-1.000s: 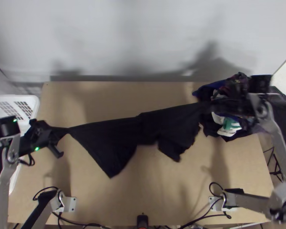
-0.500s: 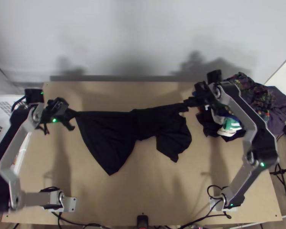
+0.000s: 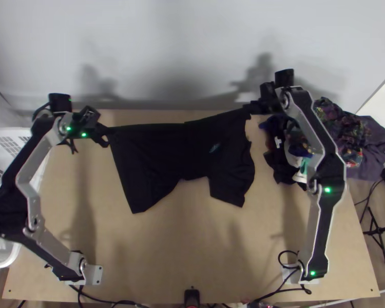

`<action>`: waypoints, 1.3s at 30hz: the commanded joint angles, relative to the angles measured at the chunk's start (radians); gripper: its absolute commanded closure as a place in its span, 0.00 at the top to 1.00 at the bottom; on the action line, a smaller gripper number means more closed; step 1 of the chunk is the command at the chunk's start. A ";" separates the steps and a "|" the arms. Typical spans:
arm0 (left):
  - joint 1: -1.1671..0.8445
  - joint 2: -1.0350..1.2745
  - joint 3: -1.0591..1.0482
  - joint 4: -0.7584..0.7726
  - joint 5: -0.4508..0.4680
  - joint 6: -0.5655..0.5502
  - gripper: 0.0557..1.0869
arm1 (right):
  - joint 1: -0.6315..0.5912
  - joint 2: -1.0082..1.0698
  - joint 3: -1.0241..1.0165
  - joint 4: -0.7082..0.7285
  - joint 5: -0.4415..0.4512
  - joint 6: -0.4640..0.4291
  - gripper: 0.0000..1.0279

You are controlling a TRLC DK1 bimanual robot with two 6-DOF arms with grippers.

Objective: Fold the t-shirt

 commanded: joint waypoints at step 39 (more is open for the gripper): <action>-0.185 -0.229 -0.349 -0.089 -0.074 0.022 0.04 | -0.044 -0.122 -0.321 -0.167 -0.006 -0.191 0.04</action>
